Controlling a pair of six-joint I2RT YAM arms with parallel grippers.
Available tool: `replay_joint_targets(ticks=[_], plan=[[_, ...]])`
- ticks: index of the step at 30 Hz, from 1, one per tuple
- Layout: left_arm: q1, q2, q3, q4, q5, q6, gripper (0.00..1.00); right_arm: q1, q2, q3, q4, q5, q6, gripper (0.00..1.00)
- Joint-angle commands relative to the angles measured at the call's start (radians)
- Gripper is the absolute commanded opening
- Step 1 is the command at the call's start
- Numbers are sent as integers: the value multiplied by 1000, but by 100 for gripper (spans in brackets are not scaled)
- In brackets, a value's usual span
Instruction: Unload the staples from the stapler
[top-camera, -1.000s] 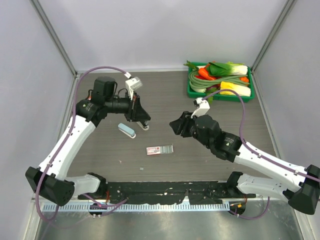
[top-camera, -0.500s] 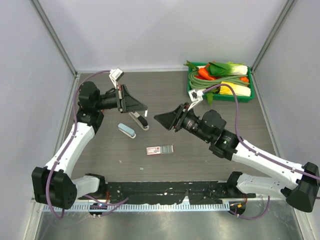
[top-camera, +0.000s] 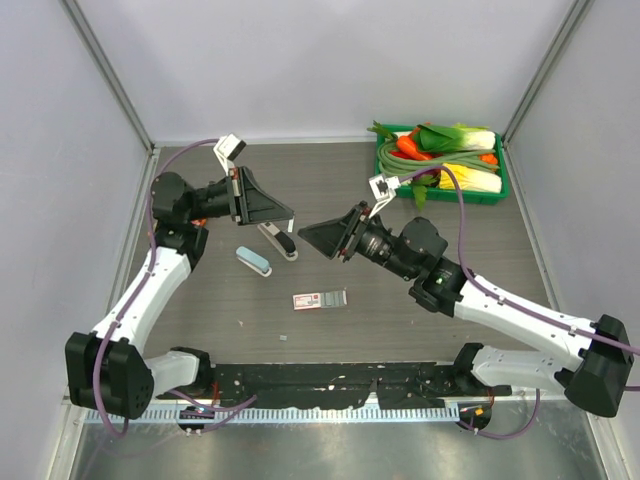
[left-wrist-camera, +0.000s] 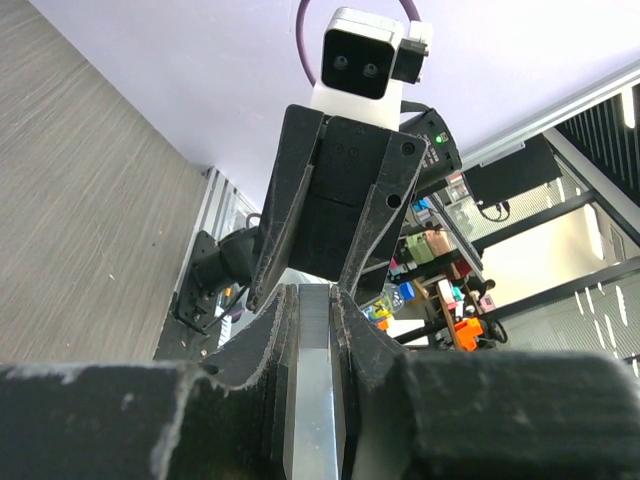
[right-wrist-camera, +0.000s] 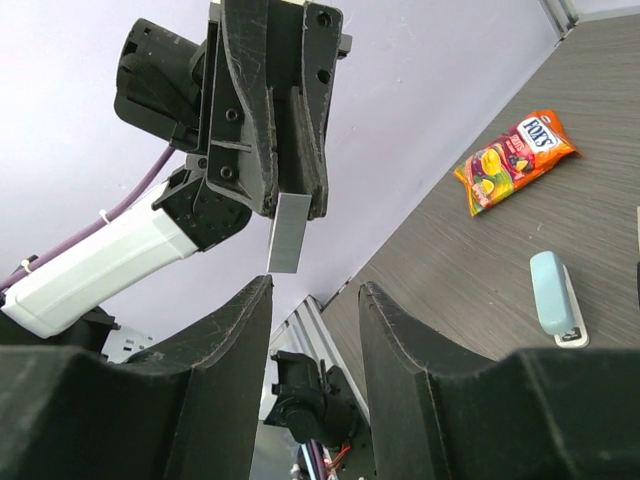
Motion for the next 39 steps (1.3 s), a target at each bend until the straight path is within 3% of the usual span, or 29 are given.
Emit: replay_joint_targets(ticks=[1, 23, 39], plan=[[-1, -18, -20, 117, 3, -61, 19, -4, 11, 54, 90, -19, 11, 45], [-18, -27, -37, 119, -3, -43, 22, -4, 120, 100, 184, -80, 51, 45], [-19, -26, -34, 116, -12, -32, 23, -4, 86, 74, 169, -53, 51, 28]])
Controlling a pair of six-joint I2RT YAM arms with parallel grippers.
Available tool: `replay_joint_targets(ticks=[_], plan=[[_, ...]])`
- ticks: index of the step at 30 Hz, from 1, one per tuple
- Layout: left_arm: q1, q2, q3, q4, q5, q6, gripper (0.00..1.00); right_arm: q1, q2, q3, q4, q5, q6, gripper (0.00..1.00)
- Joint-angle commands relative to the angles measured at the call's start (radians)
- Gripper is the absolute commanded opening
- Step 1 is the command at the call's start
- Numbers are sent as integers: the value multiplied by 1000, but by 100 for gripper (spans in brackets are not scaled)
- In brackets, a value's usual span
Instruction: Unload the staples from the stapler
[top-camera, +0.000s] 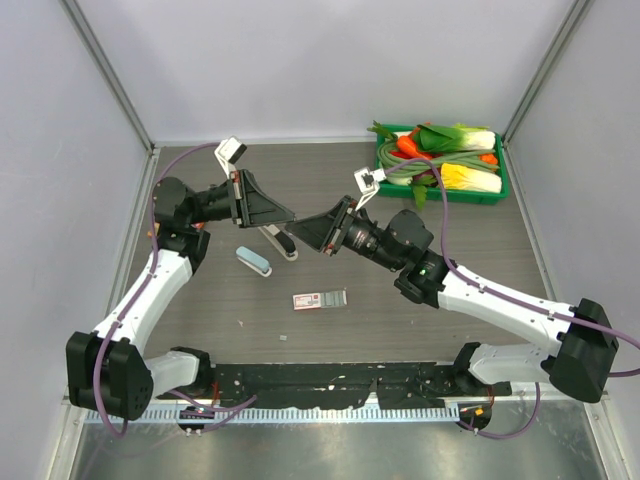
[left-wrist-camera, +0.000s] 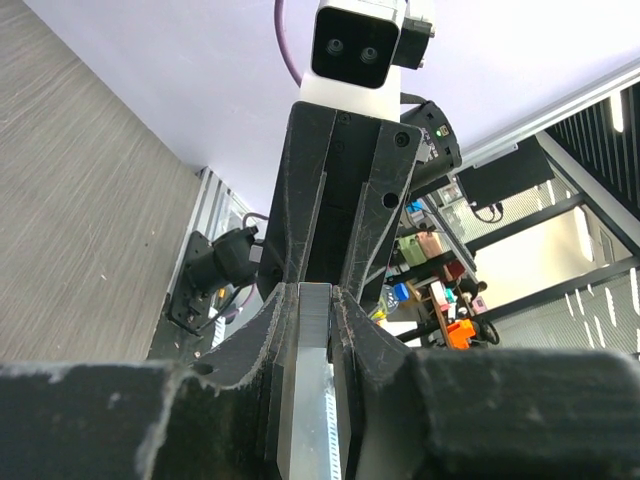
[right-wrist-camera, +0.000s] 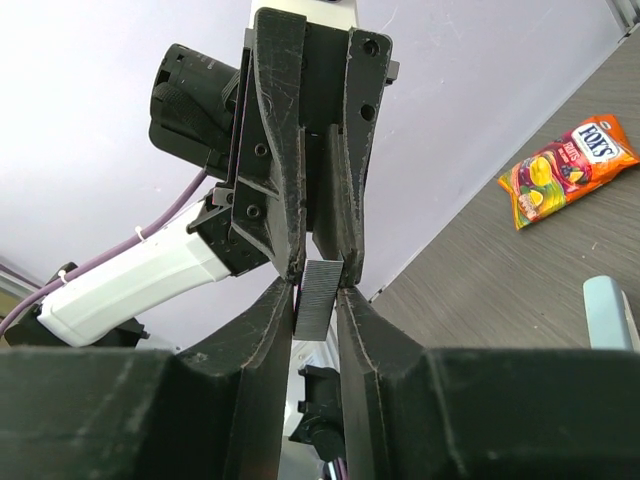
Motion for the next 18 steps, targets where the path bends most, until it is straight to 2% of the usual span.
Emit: replay_joint_targets(ticks=[1, 7, 10, 11, 12, 13, 14, 15, 16, 18], plan=[[-5, -20, 10, 39, 0, 18, 23, -1, -36, 17, 48, 10, -2, 27], [-5, -25, 10, 24, 3, 37, 24, -2, -53, 5, 26, 12, -5, 21], [-5, -31, 23, -43, 6, 96, 30, -2, -64, 6, -24, 19, -16, 19], [-7, -34, 27, -74, 3, 157, 33, -2, -67, 8, -73, 25, -24, 18], [-5, -43, 45, -164, 2, 199, 38, -2, -69, 11, -101, 30, -39, 18], [-7, -51, 58, -224, -1, 242, 47, -2, -76, 14, -130, 36, -50, 18], [-5, -60, 72, -293, -9, 308, 49, -2, -79, 16, -197, 42, -61, 18], [-7, -72, 108, -451, -15, 434, 51, -2, -81, 17, -233, 61, -67, 17], [-7, -76, 130, -534, -39, 509, 58, -2, -82, 16, -268, 70, -85, 17], [-7, -74, 192, -763, -66, 686, 63, -2, -81, 10, -374, 94, -99, 16]])
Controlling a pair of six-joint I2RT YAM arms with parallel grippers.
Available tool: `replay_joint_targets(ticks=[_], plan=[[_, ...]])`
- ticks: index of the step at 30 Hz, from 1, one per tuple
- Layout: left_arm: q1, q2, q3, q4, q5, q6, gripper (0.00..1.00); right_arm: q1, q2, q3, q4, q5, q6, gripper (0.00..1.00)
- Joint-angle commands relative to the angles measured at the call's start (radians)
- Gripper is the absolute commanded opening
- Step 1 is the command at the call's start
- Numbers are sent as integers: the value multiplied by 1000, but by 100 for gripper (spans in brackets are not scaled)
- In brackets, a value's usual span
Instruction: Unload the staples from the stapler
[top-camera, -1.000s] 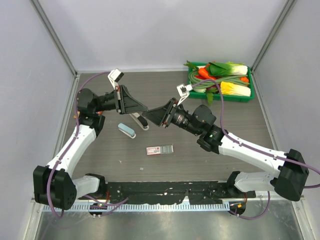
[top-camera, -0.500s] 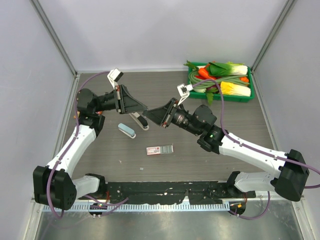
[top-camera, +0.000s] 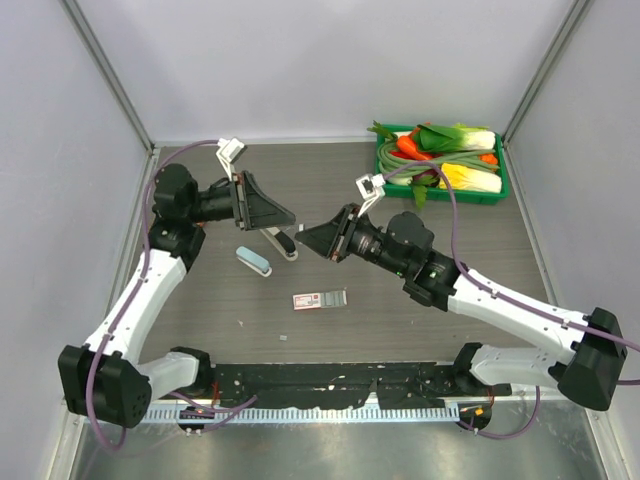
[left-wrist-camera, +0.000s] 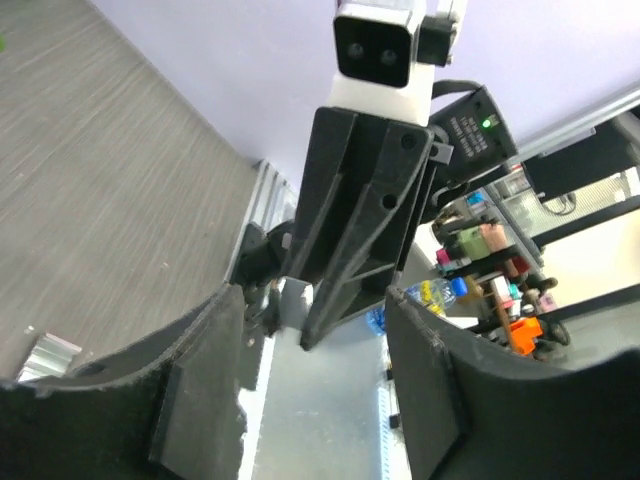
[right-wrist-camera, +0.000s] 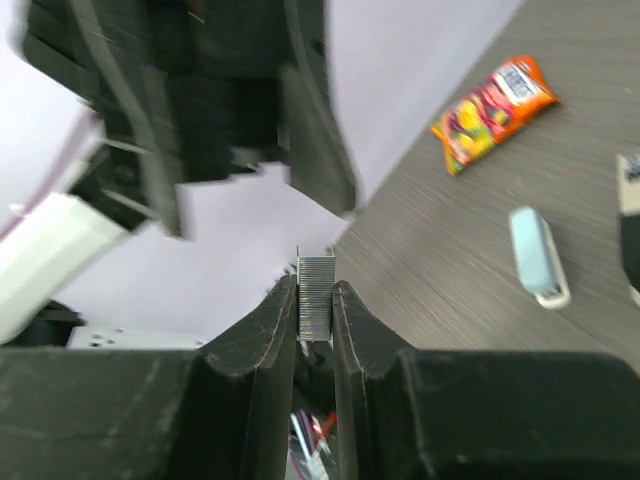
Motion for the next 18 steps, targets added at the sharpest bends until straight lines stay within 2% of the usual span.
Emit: replay_joint_targets(ticks=[1, 3, 5, 8, 11, 15, 18], plan=[[-3, -32, 149, -494, -88, 431, 66, -1, -22, -1, -224, 95, -73, 16], [-3, -7, 218, -690, -127, 532, 69, -1, -4, -15, -308, 124, -79, 16], [-1, 45, 258, -804, -160, 659, 72, 13, 25, -27, -405, 228, -88, 15], [-3, 132, 359, -1106, -260, 857, 73, 67, 119, 0, -529, 385, -99, 14], [-1, 203, 380, -1249, -344, 1000, 72, 108, 241, 46, -635, 480, -76, 10], [-3, 202, 323, -1287, -464, 1086, 71, 163, 326, 78, -683, 560, -41, 8], [-3, 163, 265, -1264, -489, 1095, 71, 199, 361, 88, -711, 618, -25, 8]])
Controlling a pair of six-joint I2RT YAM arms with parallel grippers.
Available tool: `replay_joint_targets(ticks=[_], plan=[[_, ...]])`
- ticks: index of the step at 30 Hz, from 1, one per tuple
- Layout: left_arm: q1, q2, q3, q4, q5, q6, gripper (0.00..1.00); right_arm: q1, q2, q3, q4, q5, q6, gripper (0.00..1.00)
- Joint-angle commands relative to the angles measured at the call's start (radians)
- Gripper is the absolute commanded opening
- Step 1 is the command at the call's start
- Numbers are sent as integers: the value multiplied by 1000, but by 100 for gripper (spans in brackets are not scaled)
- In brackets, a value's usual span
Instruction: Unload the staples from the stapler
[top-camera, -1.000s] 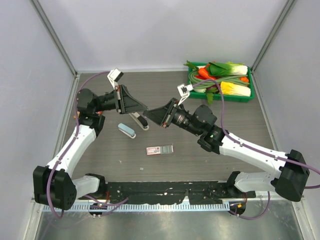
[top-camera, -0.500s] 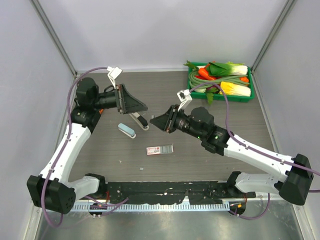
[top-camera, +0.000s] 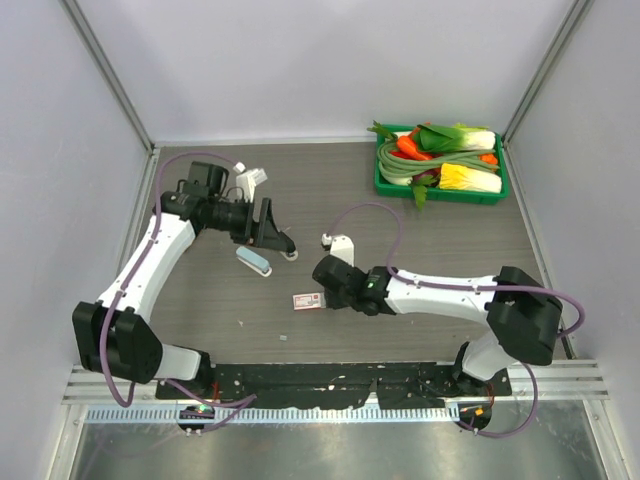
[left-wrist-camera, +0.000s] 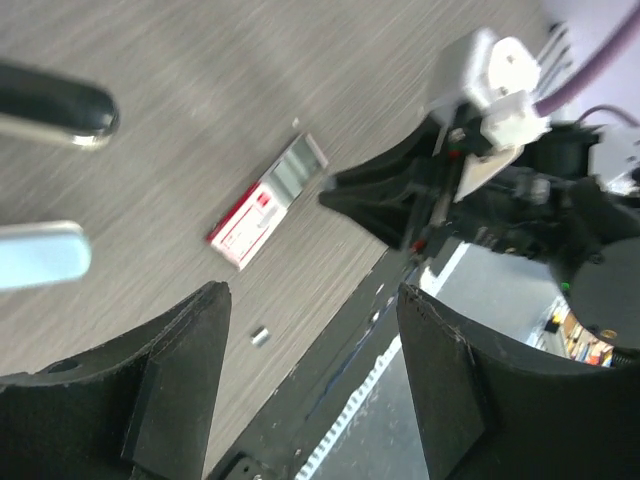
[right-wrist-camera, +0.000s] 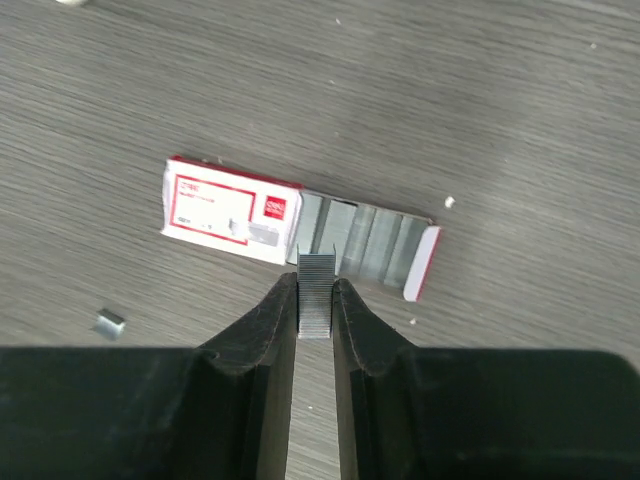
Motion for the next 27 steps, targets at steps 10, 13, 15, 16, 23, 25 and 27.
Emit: replay_joint_targets(ticks=[10, 13, 15, 16, 23, 25, 27], plan=[[-1, -80, -109, -95, -138, 161, 70, 85, 62, 45, -58, 265, 100, 8], [-2, -83, -122, -93, -148, 166, 70, 91, 79, 54, -81, 290, 111, 8], [-2, -88, -126, -92, -153, 166, 70, 93, 88, 61, -87, 293, 117, 8], [-4, -88, -129, -90, -153, 164, 70, 95, 91, 62, -88, 291, 117, 8], [-16, -91, -131, -90, -144, 159, 70, 98, 109, 67, -90, 290, 122, 9], [-21, -94, -128, -89, -142, 158, 70, 98, 120, 76, -93, 284, 120, 9], [-27, -94, -129, -90, -141, 153, 70, 98, 126, 81, -93, 282, 117, 9]])
